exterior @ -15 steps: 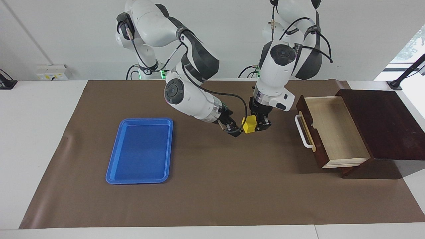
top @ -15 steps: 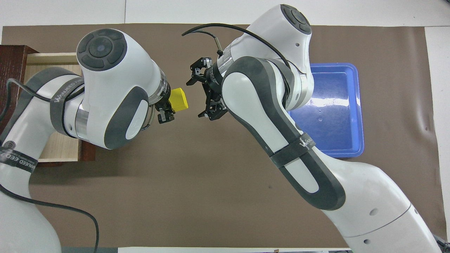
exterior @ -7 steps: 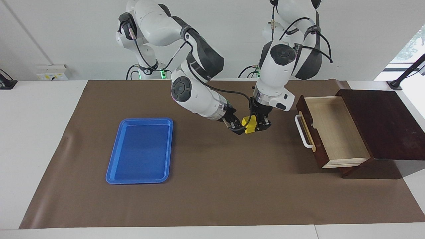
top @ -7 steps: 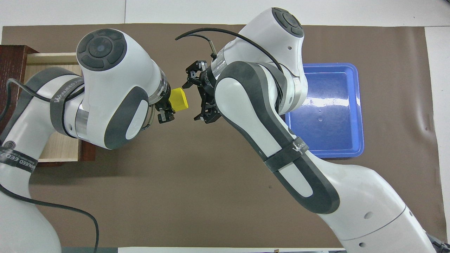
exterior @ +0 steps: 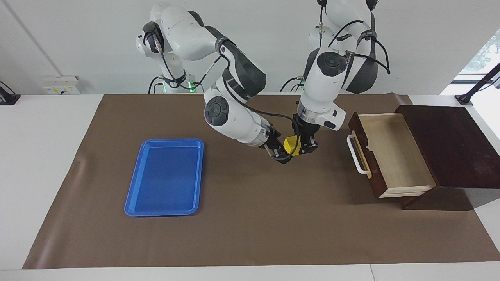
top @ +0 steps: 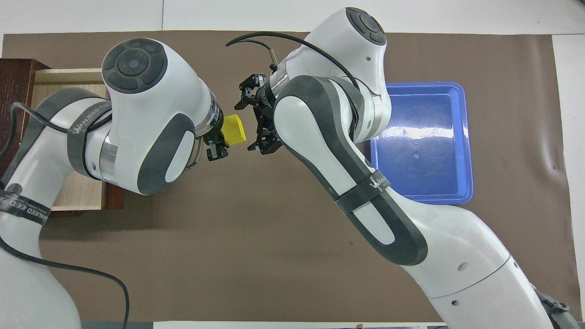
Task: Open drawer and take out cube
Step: 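Close the right gripper on the yellow cube beside the left gripper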
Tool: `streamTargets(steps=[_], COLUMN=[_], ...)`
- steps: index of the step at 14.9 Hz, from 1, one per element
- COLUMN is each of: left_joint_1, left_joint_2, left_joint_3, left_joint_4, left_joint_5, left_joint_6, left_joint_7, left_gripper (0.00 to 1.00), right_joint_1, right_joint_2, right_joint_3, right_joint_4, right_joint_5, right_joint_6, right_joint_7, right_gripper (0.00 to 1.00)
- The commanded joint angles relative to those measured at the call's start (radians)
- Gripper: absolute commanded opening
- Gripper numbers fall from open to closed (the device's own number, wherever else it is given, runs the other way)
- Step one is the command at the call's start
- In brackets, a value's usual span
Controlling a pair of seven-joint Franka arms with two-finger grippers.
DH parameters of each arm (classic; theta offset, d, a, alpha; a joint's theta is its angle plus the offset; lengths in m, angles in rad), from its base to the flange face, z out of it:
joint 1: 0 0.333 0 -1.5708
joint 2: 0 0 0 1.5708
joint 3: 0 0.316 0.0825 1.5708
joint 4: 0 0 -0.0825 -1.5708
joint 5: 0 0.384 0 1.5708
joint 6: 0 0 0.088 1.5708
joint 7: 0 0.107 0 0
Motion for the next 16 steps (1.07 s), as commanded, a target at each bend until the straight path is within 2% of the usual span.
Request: streamTargets(steps=[1,5,7,8,10,13,15,16], left_joint_1=[-0.018,-0.016,-0.016,-0.016,-0.016,-0.016,-0.016,-0.016], left_joint_2=[-0.012,-0.012,-0.012,-0.012,-0.012,-0.013,-0.013,-0.013], left_joint_3=[0.014,0.014,0.014,0.014,0.014,0.014,0.014,0.014], left_joint_4=[-0.018,-0.018,-0.018,-0.018,-0.018,-0.020,-0.020,-0.021], left_joint_5=[-0.015,-0.017,-0.015,-0.017,-0.015,-0.017,-0.017,-0.015], left_joint_6=[0.014,0.015,0.015,0.015,0.015,0.015,0.017,0.017], left_joint_7=[-0.012,-0.012,-0.012,-0.012,-0.011,-0.011,-0.011,-0.011], left_gripper=[0.00,0.00,0.00,0.00,0.00,0.00,0.00,0.00], right_joint_1=[0.022,0.060,0.060,0.060,0.060,0.060,0.060,0.060], right_joint_2=[0.021,0.016,0.014,0.013,0.013,0.011,0.008,0.008], right_joint_3=[-0.013,-0.043,-0.043,-0.043,-0.045,-0.045,-0.042,-0.043], right_joint_4=[0.047,0.045,0.043,0.042,0.040,0.039,0.039,0.039], right_joint_5=[-0.024,-0.024,-0.022,-0.022,-0.024,-0.030,-0.041,-0.042], right_joint_6=[-0.013,-0.014,-0.014,-0.014,-0.013,-0.016,-0.013,-0.011], right_joint_7=[0.037,0.052,0.052,0.054,0.054,0.054,0.052,0.051], right_gripper=[1.00,0.98,0.92,0.84,0.59,0.31,0.06,0.00])
